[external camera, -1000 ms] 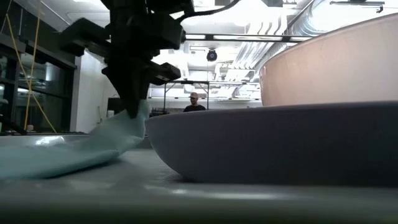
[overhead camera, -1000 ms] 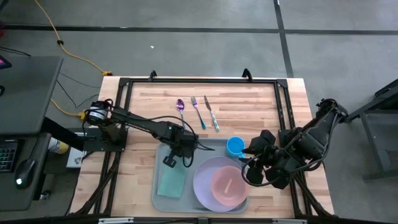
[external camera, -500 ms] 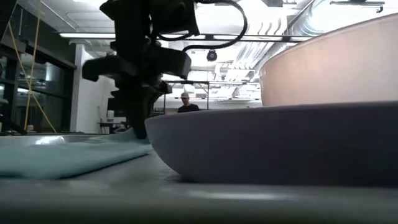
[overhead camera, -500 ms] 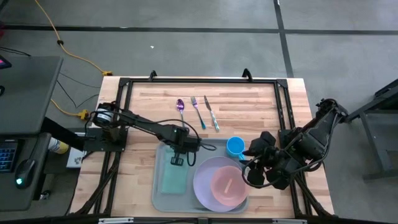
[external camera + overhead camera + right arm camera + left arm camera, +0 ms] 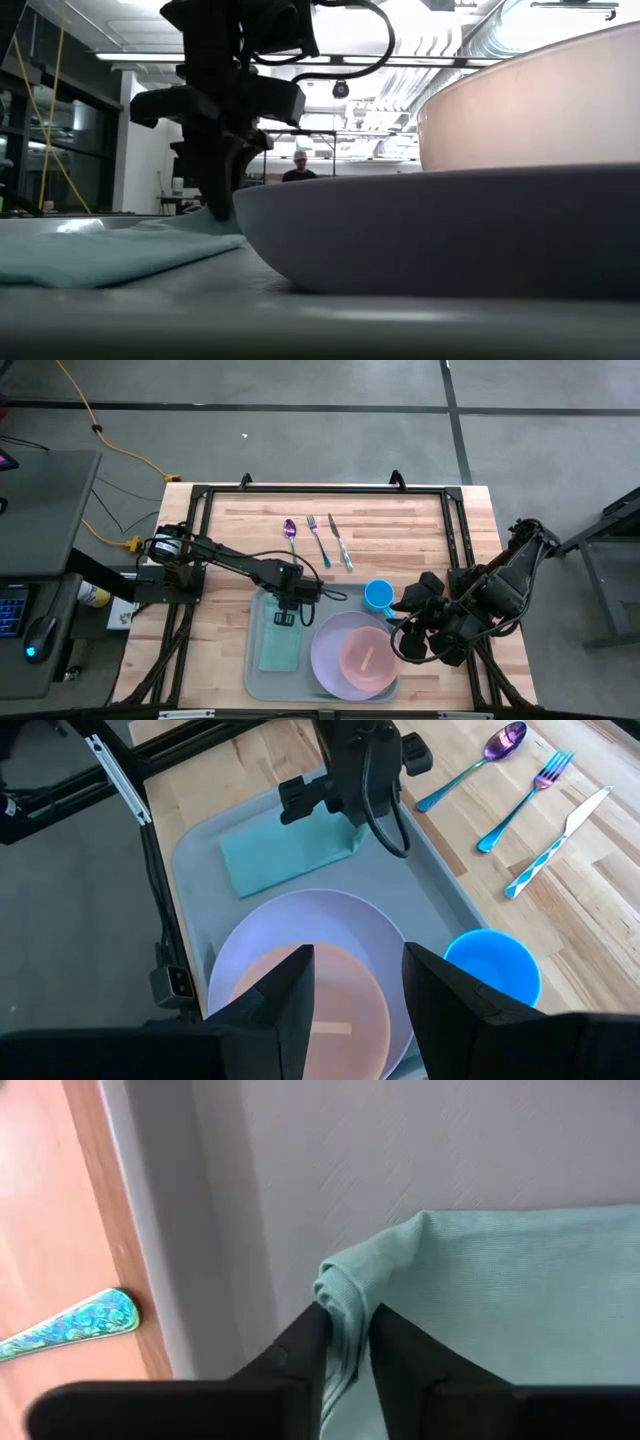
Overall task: Set up tray
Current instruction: Put the light green table napkin on the gray tray to the left of the violet plate, then put the green table knife on the light green table napkin
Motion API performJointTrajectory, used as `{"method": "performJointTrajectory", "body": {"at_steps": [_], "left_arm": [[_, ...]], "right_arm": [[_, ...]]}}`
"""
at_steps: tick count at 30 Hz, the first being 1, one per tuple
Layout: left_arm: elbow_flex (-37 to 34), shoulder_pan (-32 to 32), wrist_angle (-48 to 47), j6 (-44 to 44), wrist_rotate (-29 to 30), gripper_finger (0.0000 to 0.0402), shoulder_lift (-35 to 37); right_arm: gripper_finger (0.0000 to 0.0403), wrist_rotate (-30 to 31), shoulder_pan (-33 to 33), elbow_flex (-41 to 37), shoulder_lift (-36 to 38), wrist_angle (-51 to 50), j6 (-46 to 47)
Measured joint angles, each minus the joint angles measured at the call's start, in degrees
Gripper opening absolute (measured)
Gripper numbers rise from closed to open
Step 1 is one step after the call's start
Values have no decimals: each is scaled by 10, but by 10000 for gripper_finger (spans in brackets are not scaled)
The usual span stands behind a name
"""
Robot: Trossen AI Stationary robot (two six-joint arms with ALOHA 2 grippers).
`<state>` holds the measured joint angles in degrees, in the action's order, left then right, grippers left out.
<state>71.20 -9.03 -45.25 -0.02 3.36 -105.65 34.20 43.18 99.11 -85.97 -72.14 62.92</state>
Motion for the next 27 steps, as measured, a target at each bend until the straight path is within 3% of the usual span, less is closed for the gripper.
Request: {"method": "performJointTrajectory", "body": {"at_steps": [10, 17, 22, 27], "left_arm": [[0, 0, 1, 2, 19, 202, 0], [34, 0, -34, 15, 89, 243, 8], [81, 0, -94, 3, 126, 227, 16], [79, 0, -114, -104, 81, 155, 29]], "right_arm": [[131, -3, 0, 0, 0, 0, 0], [131, -2, 0, 0, 0, 0, 0], [131, 0, 0, 0, 0, -1, 0], [131, 4, 0, 0, 0, -1, 4]]}}
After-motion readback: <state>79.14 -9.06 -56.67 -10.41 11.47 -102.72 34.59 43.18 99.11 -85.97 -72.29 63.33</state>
